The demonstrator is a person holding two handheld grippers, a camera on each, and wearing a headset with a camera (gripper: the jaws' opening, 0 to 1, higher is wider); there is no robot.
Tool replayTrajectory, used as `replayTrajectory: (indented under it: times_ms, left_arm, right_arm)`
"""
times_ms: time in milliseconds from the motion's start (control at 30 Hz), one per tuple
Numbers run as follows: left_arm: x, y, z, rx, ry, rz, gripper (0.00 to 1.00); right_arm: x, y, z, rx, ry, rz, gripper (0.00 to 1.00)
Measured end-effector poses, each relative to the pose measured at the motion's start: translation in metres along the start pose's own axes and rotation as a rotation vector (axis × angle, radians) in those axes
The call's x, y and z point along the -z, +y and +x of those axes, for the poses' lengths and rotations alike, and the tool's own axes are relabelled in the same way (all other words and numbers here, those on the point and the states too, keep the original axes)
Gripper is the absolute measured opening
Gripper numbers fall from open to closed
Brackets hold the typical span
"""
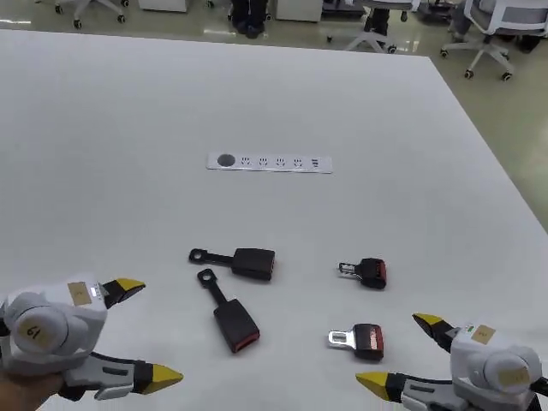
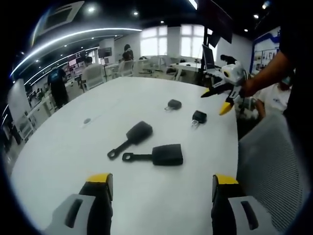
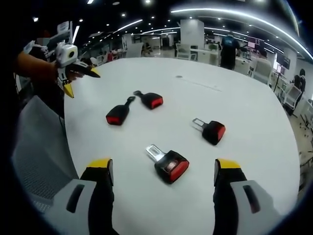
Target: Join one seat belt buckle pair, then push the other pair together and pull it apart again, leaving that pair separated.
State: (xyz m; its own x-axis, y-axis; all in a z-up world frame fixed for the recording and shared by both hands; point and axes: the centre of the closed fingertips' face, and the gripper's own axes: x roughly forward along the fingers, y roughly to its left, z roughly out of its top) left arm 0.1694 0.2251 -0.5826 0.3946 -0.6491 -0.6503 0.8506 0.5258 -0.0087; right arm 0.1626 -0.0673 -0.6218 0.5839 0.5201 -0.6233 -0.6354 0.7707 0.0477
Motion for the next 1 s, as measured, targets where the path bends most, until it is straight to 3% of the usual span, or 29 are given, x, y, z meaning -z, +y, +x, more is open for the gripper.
replayTrajectory:
  times_ms: [167, 233, 333, 667, 767, 867, 1000]
  left_arm:
    - [-0.003, 0.003, 0.016, 0.043, 0.039, 0.054, 0.86]
    - [-0.006, 0.004, 0.022, 0.064, 0.034, 0.11, 0.84]
    - [-0.003, 0.005, 0.031, 0.087, 0.063, 0.104, 0.83]
    - [-0.004, 0.007, 0.058, 0.175, 0.082, 0.174, 0.82]
    - [0.0, 0.007, 0.065, 0.206, 0.107, 0.225, 0.8]
    - [0.005, 0.01, 0.073, 0.234, 0.141, 0.319, 0.79]
    - [0.003, 0.008, 0.085, 0.276, 0.147, 0.353, 0.76]
  right_arm:
    - [0.002, -0.005, 0.008, -0.034, 0.019, -0.014, 0.85]
    - [0.003, -0.005, 0.011, -0.052, 0.036, -0.019, 0.85]
    - [0.003, -0.007, 0.016, -0.069, 0.048, -0.024, 0.85]
    - [0.007, -0.012, 0.032, -0.125, 0.081, -0.053, 0.85]
    - [0.009, -0.011, 0.036, -0.157, 0.091, -0.049, 0.85]
    - [0.012, -0.009, 0.038, -0.181, 0.112, -0.064, 0.83]
    - [0.013, -0.009, 0.041, -0.213, 0.118, -0.067, 0.83]
